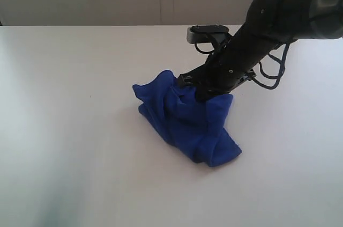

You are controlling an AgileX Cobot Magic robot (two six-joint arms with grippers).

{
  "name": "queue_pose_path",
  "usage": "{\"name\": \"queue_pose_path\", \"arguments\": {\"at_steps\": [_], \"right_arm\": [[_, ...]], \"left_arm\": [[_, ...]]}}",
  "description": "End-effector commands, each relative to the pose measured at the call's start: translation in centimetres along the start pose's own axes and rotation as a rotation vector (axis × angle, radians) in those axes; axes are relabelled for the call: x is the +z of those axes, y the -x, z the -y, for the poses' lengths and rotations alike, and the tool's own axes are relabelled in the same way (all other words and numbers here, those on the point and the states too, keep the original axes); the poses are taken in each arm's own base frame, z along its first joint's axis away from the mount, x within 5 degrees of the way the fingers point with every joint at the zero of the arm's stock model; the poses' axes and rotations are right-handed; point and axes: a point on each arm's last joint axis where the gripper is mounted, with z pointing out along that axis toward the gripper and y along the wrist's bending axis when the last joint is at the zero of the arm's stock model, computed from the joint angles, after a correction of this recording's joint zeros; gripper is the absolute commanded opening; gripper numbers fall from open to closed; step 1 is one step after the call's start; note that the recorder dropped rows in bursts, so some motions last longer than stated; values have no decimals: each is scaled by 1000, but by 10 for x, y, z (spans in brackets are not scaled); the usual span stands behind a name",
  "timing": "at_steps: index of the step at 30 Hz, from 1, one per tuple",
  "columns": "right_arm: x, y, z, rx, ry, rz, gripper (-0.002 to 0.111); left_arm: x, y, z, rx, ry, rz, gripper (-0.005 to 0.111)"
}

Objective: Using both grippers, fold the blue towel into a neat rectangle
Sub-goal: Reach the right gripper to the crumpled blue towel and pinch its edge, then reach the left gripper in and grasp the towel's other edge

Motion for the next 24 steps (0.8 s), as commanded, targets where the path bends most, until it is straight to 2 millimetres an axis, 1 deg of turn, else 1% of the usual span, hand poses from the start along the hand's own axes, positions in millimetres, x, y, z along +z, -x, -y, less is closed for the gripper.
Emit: {"name": "queue_pose_path", "arguments": {"at_steps": [1,2,5,8,11,16,18,20,23,24], "right_arm": [[-4,1,6,-6,-62,9,0],[-4,1,6,-5,-63,11,0],[-4,1,6,-10,-67,10,0],[-4,0,6,-9,-65,4,0],[-4,0,6,-9,-63,-5,0],[-2,-1,7,-9,-64,-9,0],[-1,-1,7,-8,-64,-13,0],[0,-1,7,-7,-64,-15,0],[1,-2,8,-7,-65,-18,0],[1,-2,8,-7,-65,-20,0]], "left_arm": [[33,25,22,54,-6,-139,0],[42,30,26,60,-5,-166,0],[77,46,45,125,-1,-265,0],[110,59,60,190,10,-403,0],[134,71,73,252,-1,-537,0],[164,88,96,361,-105,-719,0],[177,93,104,360,-149,-722,0],[195,96,108,317,-160,-677,0],[220,93,108,240,-152,-634,0],[227,90,107,211,-149,-633,2]]}}
